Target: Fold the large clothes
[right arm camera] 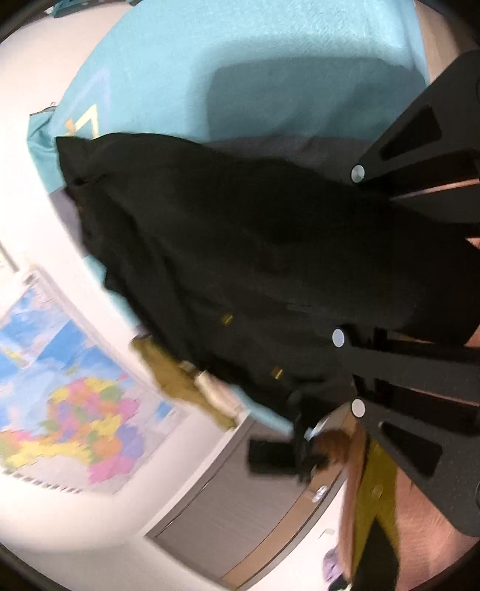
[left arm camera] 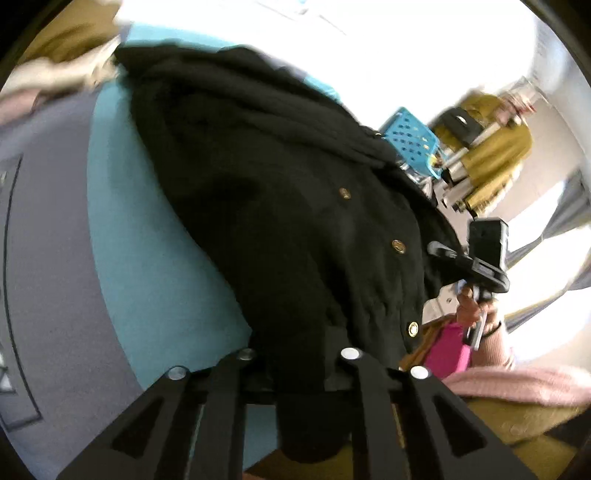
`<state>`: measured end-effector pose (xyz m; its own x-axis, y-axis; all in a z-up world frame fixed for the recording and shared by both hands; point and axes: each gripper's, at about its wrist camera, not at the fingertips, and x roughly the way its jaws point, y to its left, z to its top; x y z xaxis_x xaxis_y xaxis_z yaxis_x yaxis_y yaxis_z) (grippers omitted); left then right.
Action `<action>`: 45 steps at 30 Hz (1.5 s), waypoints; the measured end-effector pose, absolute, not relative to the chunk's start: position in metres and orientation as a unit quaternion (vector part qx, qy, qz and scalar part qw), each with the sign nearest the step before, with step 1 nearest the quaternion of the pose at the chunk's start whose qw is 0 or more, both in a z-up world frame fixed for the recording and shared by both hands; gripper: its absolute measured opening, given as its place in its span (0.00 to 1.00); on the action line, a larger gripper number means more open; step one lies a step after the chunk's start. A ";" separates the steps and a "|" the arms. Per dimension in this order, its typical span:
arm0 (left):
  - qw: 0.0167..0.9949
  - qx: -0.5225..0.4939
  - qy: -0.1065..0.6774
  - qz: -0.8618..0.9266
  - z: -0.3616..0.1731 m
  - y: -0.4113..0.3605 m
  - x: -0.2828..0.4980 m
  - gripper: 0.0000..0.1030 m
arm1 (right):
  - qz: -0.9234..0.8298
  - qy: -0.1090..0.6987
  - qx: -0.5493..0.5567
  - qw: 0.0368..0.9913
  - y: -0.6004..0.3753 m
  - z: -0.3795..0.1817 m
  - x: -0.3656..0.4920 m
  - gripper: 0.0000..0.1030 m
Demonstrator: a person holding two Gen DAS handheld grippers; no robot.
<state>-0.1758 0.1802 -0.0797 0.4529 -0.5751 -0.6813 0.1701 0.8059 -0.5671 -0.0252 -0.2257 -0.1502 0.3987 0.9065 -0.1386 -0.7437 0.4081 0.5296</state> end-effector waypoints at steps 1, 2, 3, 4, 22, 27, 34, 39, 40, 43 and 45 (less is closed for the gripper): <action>0.829 -0.216 0.464 -0.226 -0.076 0.181 -0.178 0.07 | 0.509 0.195 0.198 0.815 -0.230 -0.145 -0.031 0.09; 0.839 -0.212 0.449 -0.225 -0.068 0.182 -0.184 0.07 | 0.509 0.181 0.197 0.818 -0.233 -0.139 -0.039 0.08; 0.847 -0.211 0.433 -0.227 -0.058 0.183 -0.190 0.06 | 0.509 0.165 0.199 0.821 -0.239 -0.132 -0.049 0.08; 0.856 -0.208 0.414 -0.228 -0.048 0.185 -0.196 0.06 | 0.506 0.153 0.199 0.825 -0.243 -0.127 -0.056 0.08; 0.876 -0.243 0.343 -0.237 0.005 0.225 -0.222 0.07 | 0.521 0.083 0.187 0.829 -0.255 -0.076 -0.116 0.07; 0.881 -0.213 0.354 -0.231 0.032 0.225 -0.192 0.07 | 0.509 0.074 0.201 0.834 -0.257 -0.041 -0.087 0.07; 0.884 -0.183 0.368 -0.222 0.068 0.230 -0.135 0.09 | 0.499 0.084 0.226 0.832 -0.256 0.007 -0.029 0.08; 0.881 -0.176 0.389 -0.202 0.082 0.237 -0.083 0.09 | 0.488 0.107 0.248 0.830 -0.248 0.029 0.025 0.09; 0.878 -0.177 0.399 -0.194 0.082 0.239 -0.066 0.09 | 0.481 0.113 0.252 0.832 -0.245 0.033 0.037 0.09; 0.870 -0.182 0.423 -0.175 0.078 0.245 -0.028 0.09 | 0.470 0.143 0.267 0.829 -0.236 0.038 0.079 0.10; 0.857 -0.199 0.447 -0.161 0.065 0.253 0.003 0.11 | 0.460 0.168 0.281 0.826 -0.229 0.038 0.111 0.11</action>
